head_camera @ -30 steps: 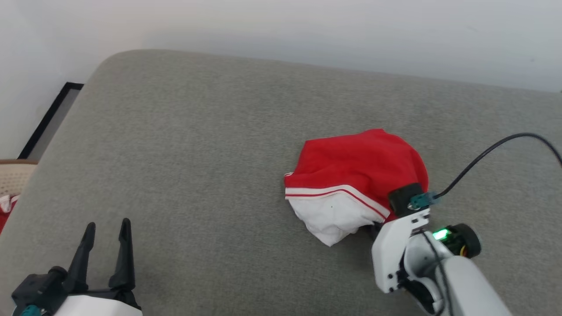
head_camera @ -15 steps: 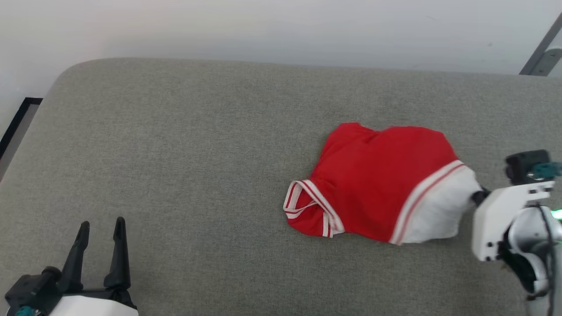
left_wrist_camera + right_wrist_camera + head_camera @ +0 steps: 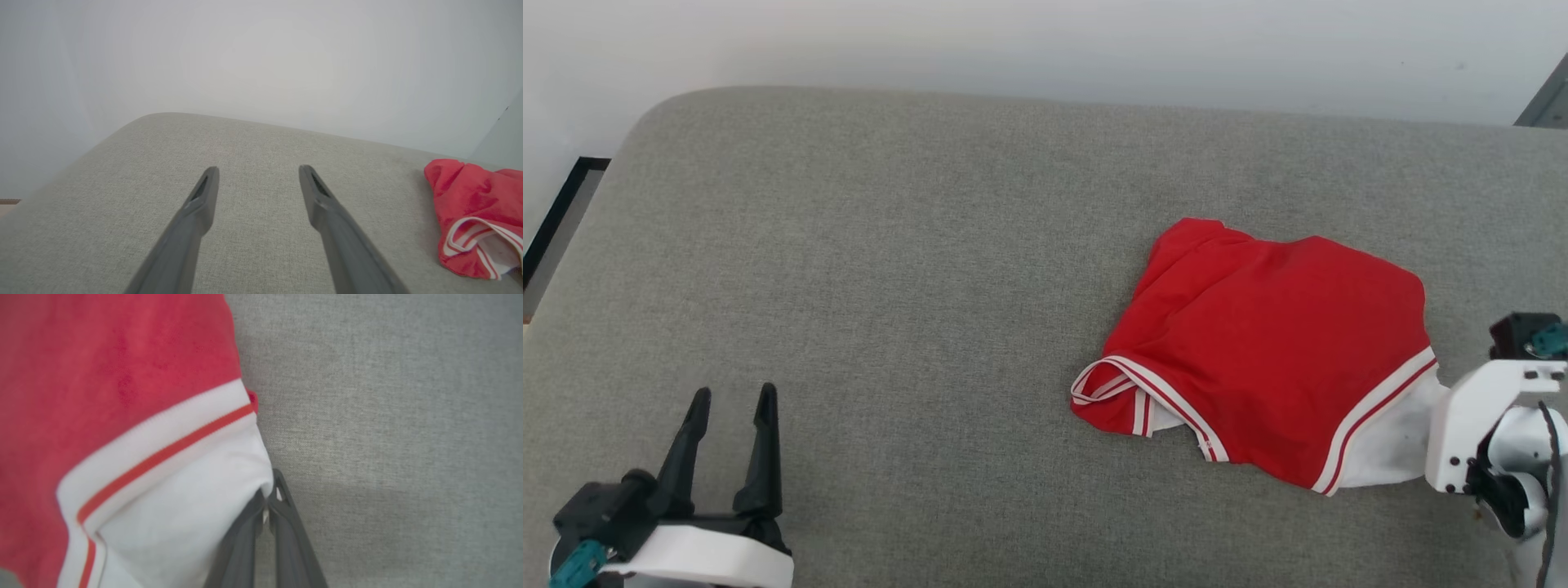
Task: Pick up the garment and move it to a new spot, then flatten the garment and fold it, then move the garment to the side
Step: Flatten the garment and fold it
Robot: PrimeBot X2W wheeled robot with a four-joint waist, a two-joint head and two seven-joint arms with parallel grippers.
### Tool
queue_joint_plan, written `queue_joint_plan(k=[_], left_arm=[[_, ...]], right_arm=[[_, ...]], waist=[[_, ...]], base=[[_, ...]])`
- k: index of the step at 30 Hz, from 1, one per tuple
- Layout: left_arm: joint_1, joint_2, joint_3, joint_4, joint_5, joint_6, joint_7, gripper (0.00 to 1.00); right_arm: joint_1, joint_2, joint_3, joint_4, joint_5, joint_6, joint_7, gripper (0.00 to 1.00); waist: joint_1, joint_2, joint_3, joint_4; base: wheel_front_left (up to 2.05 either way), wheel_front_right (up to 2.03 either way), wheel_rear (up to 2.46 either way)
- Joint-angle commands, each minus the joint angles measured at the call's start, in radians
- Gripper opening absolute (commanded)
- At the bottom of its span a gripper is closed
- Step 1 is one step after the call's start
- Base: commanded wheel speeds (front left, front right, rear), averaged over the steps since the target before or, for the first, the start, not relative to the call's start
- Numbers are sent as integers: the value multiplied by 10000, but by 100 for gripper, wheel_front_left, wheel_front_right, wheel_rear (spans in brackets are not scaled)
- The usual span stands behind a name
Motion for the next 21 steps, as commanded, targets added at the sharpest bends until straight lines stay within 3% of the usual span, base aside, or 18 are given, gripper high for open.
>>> queue_joint_plan(k=[1,2,3,4,5,11,21], left_arm=[[-191,101,-83,29,-86,-27,-50,100],[-249,154,-189,54,-146,-27,-49,100],[-307,245,-297,69,-212,-27,-49,100],[-383,365,-429,106,-306,-27,-49,100],[-458,468,-571,151,-435,-27,-49,100],[-1040,1404,-1567,80,-1352,-27,484,100],[-2333,2858,-2766,-747,-3544,-27,3248,100]], right_arm=[[-216,-18,59,191,-29,1,-137,0],[-340,26,67,386,46,1,-198,14],[-446,23,111,536,65,1,-237,38],[-529,-13,192,657,50,1,-267,65],[-630,1,207,757,97,1,-258,100],[-937,-42,533,548,431,1,-262,100],[-683,755,275,-1183,622,1,-1652,100]], waist=[[0,0,26,5],[0,0,38,-1],[0,0,45,-17],[0,0,46,-43],[0,0,43,-88],[0,0,-50,-514],[0,0,-256,-1773]], base=[[0,0,0],[0,0,0],[0,0,0],[0,0,0],[0,0,0],[0,0,0],[0,0,0]])
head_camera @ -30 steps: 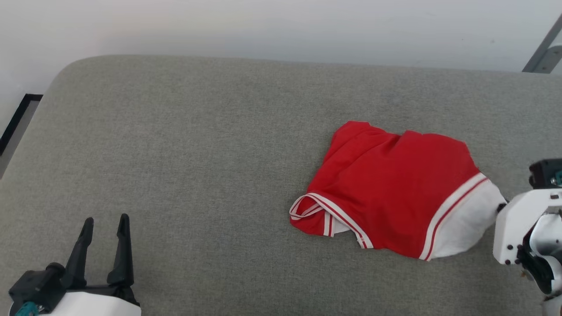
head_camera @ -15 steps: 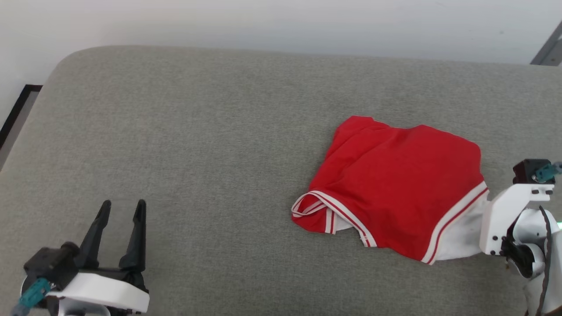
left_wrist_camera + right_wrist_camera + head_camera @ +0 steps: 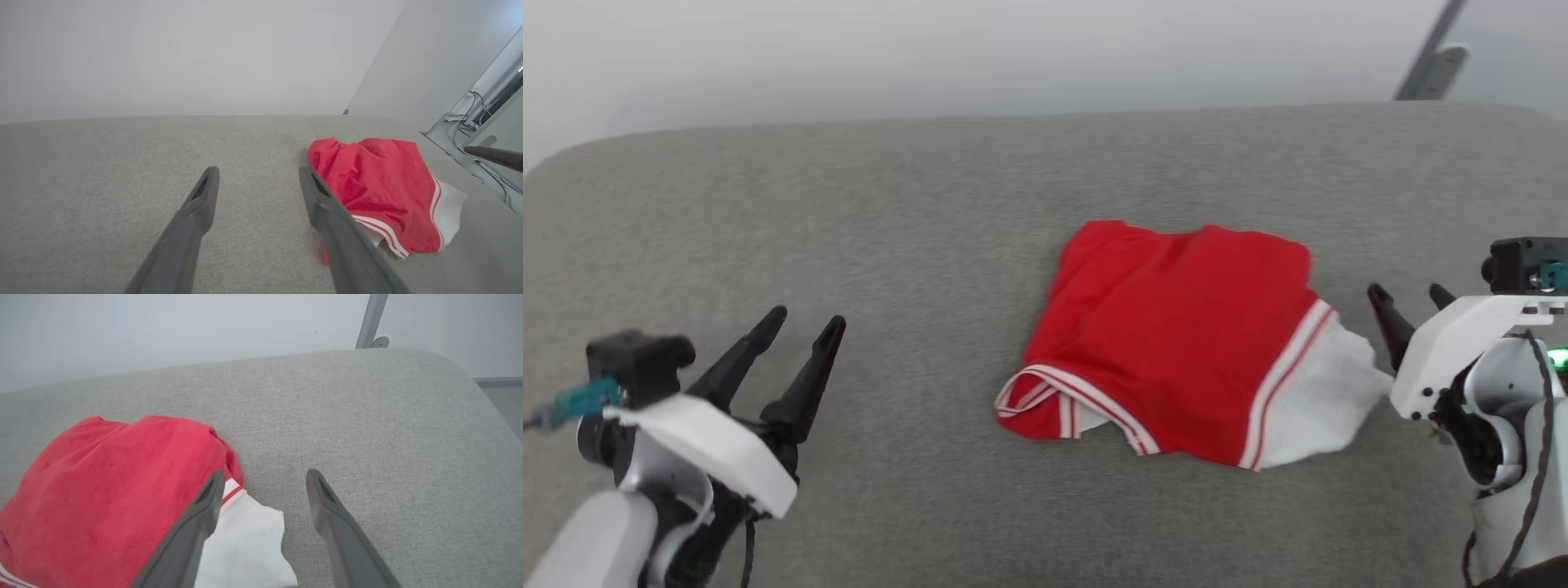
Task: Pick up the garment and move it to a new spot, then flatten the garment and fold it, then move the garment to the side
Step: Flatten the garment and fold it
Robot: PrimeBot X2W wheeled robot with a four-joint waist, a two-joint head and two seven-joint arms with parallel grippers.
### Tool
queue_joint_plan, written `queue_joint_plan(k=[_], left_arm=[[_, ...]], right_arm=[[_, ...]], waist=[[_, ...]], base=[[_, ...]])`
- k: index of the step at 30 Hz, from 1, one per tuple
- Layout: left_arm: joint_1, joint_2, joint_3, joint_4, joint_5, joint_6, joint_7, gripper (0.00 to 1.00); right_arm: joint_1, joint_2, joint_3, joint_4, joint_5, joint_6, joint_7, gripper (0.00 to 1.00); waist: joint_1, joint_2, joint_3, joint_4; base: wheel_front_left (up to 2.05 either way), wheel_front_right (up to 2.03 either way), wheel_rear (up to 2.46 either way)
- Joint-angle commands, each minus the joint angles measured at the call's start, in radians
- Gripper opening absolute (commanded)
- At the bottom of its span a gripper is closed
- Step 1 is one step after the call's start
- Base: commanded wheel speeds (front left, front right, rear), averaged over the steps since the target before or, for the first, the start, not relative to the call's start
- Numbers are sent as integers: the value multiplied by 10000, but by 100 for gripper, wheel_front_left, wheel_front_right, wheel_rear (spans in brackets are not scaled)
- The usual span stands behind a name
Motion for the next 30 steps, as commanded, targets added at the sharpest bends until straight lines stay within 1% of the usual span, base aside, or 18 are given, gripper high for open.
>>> queue_joint_plan(k=[1,4,8,12,13,16,21,26,30], left_arm=[[-319,160,-102,-48,-324,-27,409,100],[-809,399,-362,-98,-839,-27,1348,100],[-1478,606,-687,-26,-1193,-3,2612,100],[-2097,602,-938,219,-1546,41,3665,100],[-2097,602,-938,219,-1546,41,3665,100],[-2471,576,-1147,460,-1803,174,4472,100],[-3002,572,-1476,897,-2010,533,5649,100],[-3294,499,-1739,1304,-2088,858,6524,100],[-3389,444,-1940,1634,-2144,1033,6998,100]], right_arm=[[180,119,26,-186,-18,1,-201,100],[294,403,168,-560,59,1,-580,100],[507,687,479,-979,121,1,-1219,100],[721,884,923,-1352,318,1,-2093,100],[721,884,923,-1352,318,1,-2093,100],[827,975,1127,-1536,466,1,-2746,100],[951,1028,1459,-1735,512,1,-3816,100],[993,1019,1791,-1713,895,1,-4927,100],[981,1025,2043,-1459,1169,1,-5474,100]], waist=[[-1,0,-81,-444],[-1,0,-113,-897],[-1,0,-109,-1477],[-1,0,-44,-2044],[-1,0,-44,-2044],[-1,0,42,-2416],[-1,0,263,-2955],[-1,0,534,-3370],[-1,0,769,-3583]], base=[[0,0,0],[0,0,0],[0,0,0],[0,0,0],[0,0,0],[0,0,0],[0,0,0],[0,0,0],[0,0,0]])
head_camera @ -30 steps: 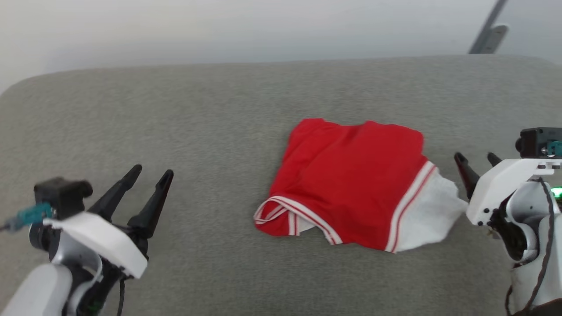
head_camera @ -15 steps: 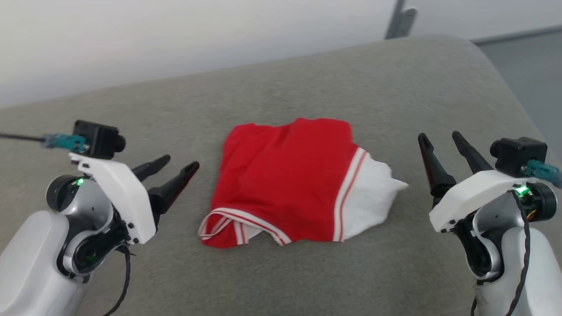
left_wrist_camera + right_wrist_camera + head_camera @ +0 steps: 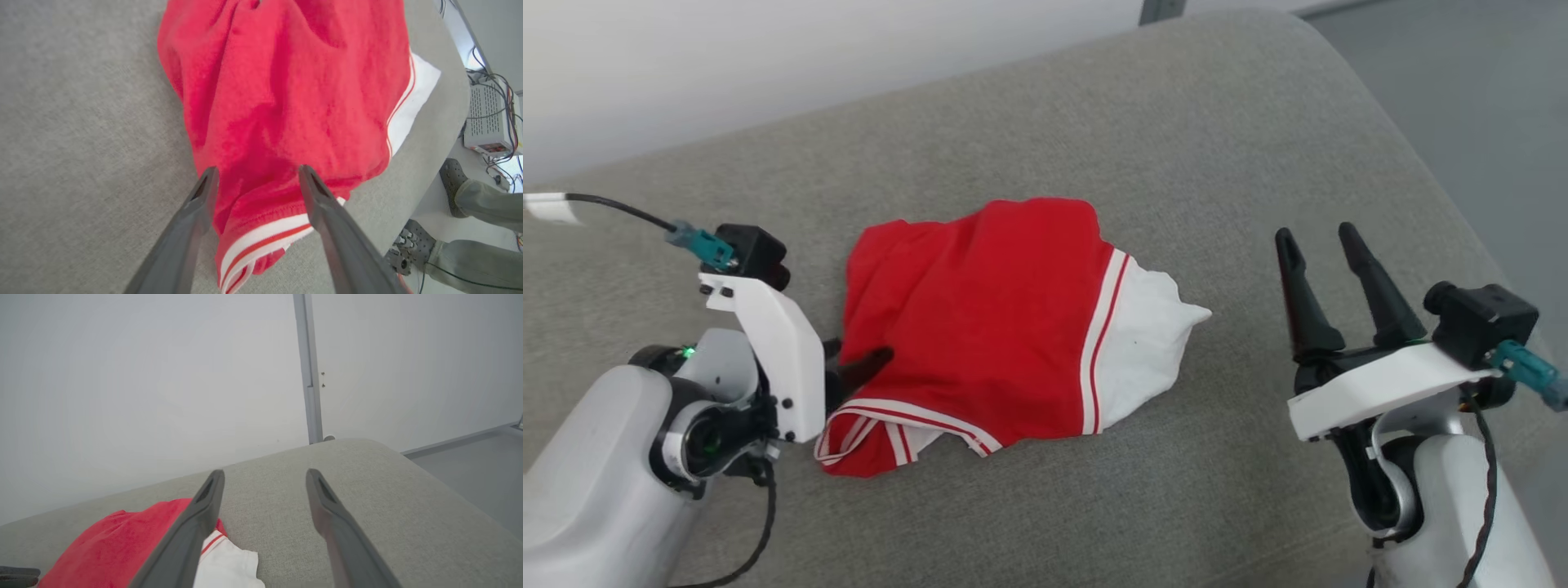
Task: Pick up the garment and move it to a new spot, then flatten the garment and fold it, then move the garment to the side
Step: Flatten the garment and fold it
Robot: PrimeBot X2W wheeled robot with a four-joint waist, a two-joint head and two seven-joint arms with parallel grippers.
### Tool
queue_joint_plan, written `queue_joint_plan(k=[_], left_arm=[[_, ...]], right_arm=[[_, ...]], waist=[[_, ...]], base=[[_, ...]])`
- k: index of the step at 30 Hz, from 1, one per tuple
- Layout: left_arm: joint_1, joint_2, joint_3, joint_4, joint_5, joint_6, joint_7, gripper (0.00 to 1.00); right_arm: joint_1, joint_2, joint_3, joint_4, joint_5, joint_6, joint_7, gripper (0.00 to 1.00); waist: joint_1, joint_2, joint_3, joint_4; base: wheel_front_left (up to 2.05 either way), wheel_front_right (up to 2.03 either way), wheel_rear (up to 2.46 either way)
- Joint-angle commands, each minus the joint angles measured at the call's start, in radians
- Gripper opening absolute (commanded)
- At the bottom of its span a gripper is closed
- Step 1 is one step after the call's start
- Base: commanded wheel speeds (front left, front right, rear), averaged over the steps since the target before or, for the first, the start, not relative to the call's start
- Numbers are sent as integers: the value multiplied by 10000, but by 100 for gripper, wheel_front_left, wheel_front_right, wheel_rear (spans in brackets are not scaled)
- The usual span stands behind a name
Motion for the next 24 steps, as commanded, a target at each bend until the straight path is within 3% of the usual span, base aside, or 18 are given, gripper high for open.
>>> queue_joint_plan(k=[1,6,10,11,12,24], left_arm=[[-85,-40,-75,30,-23,21,91,100],[-125,-153,-308,380,-104,415,729,100],[-216,-216,-534,881,65,436,867,100],[-253,-241,-585,1028,107,343,845,44],[-293,-261,-628,1117,179,216,745,0],[-898,-30,-351,1656,302,-370,70,0]], right_arm=[[11,8,22,80,140,1,-92,100],[-161,9,219,449,304,1,-319,100],[-332,8,345,694,389,1,-459,100],[-378,8,373,744,360,1,-478,100],[-428,8,413,774,459,1,-502,100],[-683,8,166,1018,408,1,-579,100]], waist=[[0,0,135,-104],[0,0,349,-165],[0,0,476,-123],[0,0,500,-101],[0,0,520,-68],[0,0,533,492]], base=[[0,0,0],[0,0,0],[0,0,0],[0,0,0],[0,0,0],[0,0,0]])
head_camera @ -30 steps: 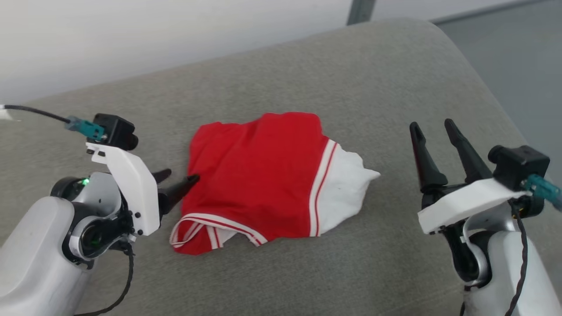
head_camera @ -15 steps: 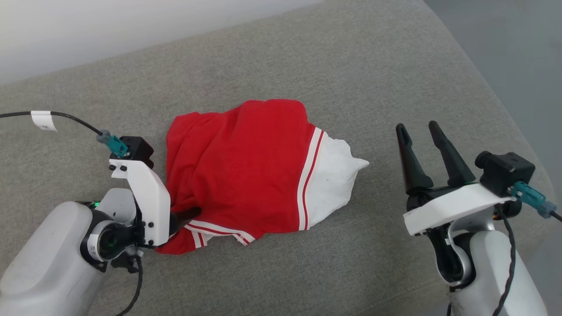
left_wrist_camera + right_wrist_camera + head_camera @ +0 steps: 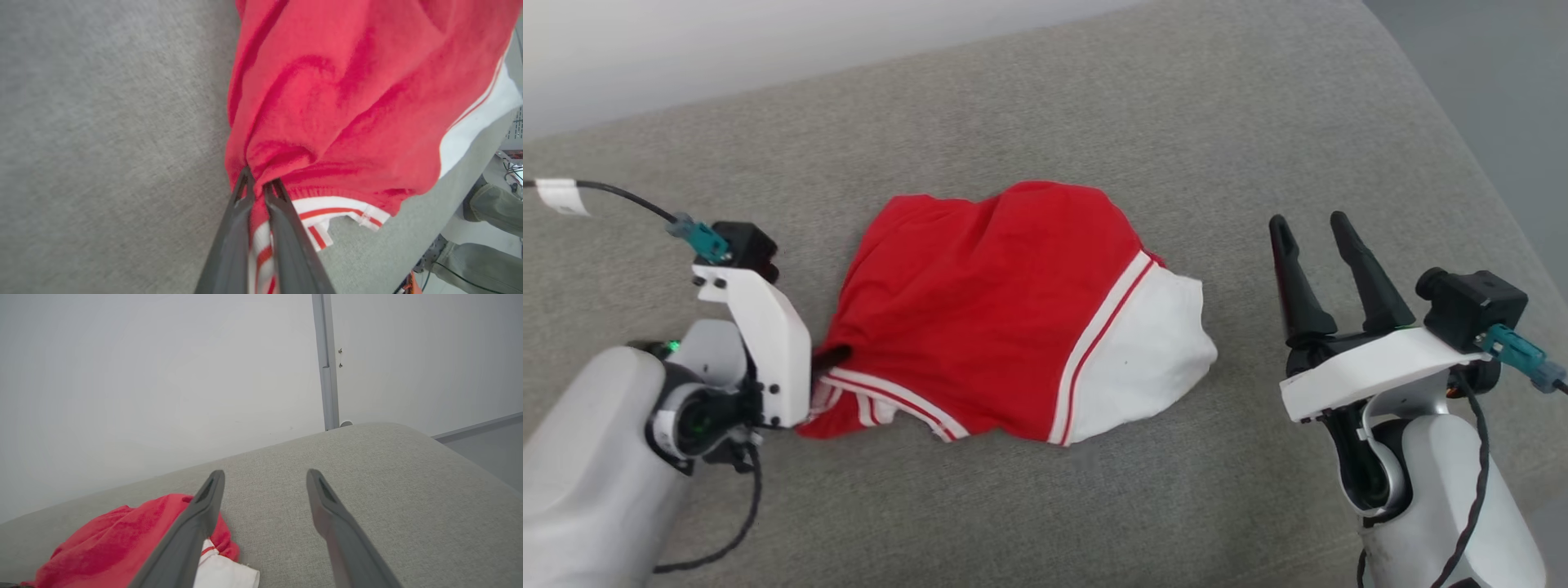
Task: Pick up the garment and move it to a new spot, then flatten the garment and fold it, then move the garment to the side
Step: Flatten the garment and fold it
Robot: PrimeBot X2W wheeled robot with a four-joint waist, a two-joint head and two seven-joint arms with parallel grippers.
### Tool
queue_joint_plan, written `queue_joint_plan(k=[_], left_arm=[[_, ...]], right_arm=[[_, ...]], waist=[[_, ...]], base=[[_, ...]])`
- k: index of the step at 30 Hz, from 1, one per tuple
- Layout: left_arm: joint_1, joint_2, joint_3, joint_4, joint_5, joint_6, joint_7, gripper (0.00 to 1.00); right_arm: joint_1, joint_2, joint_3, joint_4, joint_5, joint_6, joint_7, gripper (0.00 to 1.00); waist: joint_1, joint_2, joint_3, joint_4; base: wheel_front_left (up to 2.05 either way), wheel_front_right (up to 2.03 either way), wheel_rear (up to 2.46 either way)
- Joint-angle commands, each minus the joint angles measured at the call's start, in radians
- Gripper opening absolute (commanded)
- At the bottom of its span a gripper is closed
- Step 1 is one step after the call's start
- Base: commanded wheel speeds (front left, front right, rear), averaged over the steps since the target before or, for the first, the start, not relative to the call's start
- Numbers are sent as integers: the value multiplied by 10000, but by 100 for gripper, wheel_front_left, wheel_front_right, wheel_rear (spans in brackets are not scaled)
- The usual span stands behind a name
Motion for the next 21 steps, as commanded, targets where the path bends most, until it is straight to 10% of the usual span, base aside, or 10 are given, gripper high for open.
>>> queue_joint_plan(k=[1,14,21], left_arm=[[-214,153,120,-78,174,-55,-109,0],[569,1572,1245,-1081,-35,536,-776,0],[1089,1323,1335,-2533,-317,451,-1218,0]], right_arm=[[-68,0,-72,-3,17,1,-41,100],[206,-3,-526,-33,-258,1,168,100],[399,-1,-749,-113,-436,1,325,100]], waist=[[-1,0,-35,132],[-1,0,-397,936],[-1,0,-679,1232]], base=[[0,0,0],[0,0,0],[0,0,0]])
